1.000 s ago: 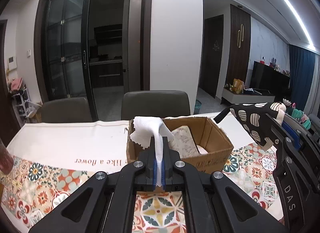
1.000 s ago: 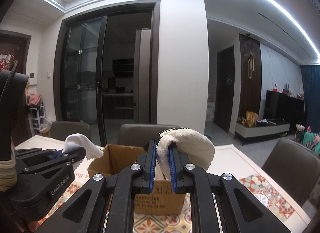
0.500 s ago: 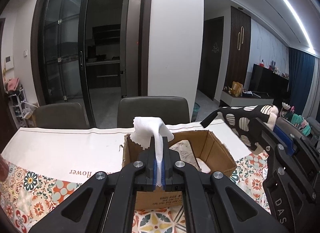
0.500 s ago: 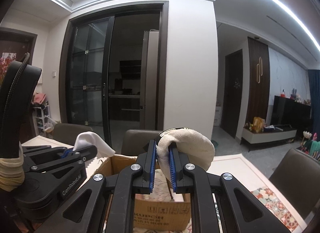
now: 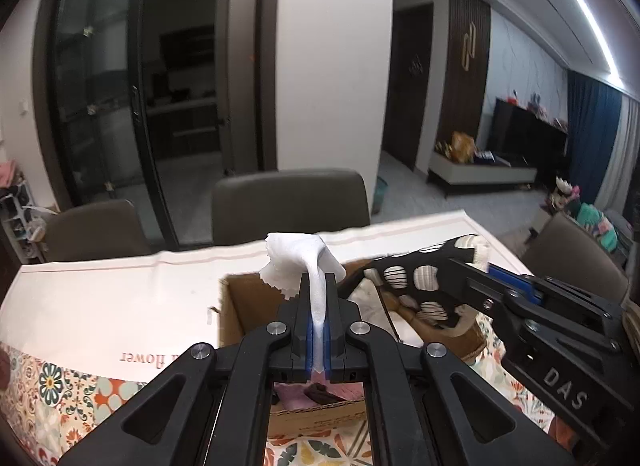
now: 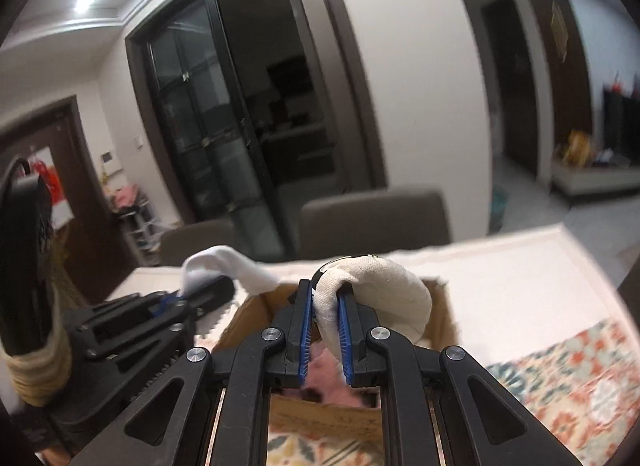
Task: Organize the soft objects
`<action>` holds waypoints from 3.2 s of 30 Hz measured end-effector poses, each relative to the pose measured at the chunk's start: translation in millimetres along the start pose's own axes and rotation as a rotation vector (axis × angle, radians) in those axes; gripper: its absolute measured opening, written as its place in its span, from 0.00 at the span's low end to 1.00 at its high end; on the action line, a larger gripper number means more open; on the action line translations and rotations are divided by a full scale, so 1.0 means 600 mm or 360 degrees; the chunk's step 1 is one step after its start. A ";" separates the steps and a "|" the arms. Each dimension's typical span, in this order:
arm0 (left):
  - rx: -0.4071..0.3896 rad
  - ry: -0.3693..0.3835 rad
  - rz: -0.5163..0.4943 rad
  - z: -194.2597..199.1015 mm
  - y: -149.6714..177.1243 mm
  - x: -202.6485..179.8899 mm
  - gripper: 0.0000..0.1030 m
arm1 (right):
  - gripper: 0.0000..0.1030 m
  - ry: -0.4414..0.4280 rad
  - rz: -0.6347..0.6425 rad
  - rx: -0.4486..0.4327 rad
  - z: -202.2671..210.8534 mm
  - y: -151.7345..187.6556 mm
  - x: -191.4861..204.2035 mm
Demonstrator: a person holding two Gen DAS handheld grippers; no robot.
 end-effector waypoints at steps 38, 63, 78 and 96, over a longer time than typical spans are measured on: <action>0.0144 -0.0348 0.0171 0.098 0.096 0.044 0.57 | 0.68 0.0123 -0.0013 0.0364 -0.013 0.065 -0.034; -0.0171 -0.0481 0.0103 0.356 0.201 -0.018 0.72 | 0.78 0.0309 0.0149 0.0035 0.284 0.127 0.022; -0.0259 -0.0501 0.0110 0.454 0.300 -0.066 0.93 | 0.79 0.0319 0.0080 -0.0047 0.403 0.225 0.018; -0.0312 -0.0529 0.0080 0.513 0.353 -0.092 1.00 | 0.79 0.0314 0.0033 -0.0049 0.469 0.294 0.024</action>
Point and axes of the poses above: each gripper's, at about its wrist camera, not at the fingertips, and z roughly against the way its jaws point, x to its left, y to its underside, the point moved 10 cm from there along -z, roughly the way its jaws point, and after that the axes turned 2 degrees about -z, right-handed, at the moved point
